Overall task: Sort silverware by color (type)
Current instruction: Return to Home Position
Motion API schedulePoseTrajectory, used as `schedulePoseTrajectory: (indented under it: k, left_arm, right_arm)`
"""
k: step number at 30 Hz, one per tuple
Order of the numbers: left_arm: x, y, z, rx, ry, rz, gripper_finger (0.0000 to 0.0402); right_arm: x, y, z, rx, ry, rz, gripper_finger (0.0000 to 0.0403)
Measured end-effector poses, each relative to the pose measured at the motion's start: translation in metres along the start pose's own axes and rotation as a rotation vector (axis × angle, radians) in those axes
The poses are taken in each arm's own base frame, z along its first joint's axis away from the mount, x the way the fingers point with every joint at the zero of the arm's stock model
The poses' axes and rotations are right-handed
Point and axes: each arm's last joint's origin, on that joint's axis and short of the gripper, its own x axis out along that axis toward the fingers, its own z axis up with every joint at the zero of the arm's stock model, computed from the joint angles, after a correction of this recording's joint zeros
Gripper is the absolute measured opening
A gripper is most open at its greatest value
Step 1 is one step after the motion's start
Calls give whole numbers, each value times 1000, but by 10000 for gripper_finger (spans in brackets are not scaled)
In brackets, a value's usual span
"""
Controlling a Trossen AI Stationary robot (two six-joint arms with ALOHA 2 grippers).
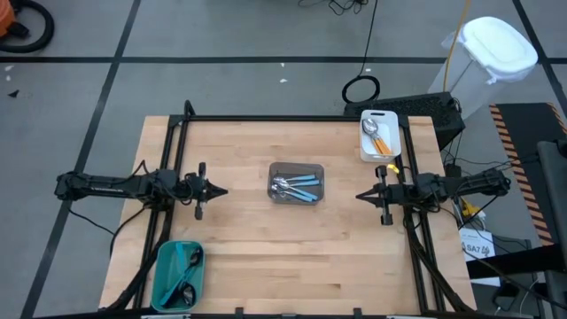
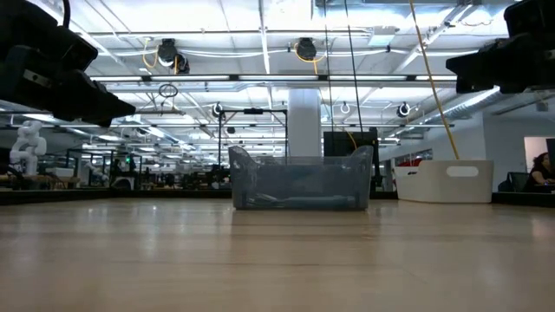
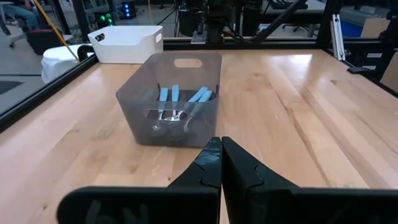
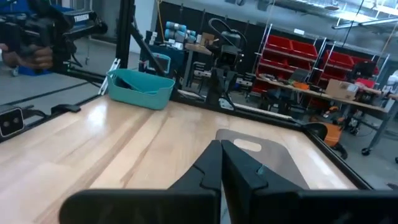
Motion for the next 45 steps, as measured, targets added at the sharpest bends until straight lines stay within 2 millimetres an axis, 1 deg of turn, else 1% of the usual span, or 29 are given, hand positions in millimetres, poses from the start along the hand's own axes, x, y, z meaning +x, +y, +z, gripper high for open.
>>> schedulePoseTrajectory:
  k: [10, 13, 22, 33, 45]
  left_arm:
    - [0, 0, 0, 0, -4, -1, 1]
    - [-2, -1, 3, 2, -20, -42, 1]
    - [-12, -1, 12, 55, -131, -38, 1]
    - [-17, -1, 17, 117, -230, -20, 1]
    - [-16, -1, 16, 107, -236, -42, 1]
  right_arm:
    - [0, 0, 0, -4, -5, -3, 0]
    - [0, 0, 0, 9, -3, -2, 0]
    - [0, 0, 0, 17, 2, -4, 0]
    - [0, -1, 3, 21, -30, -15, 0]
    - [0, -2, 6, 25, -57, -22, 0]
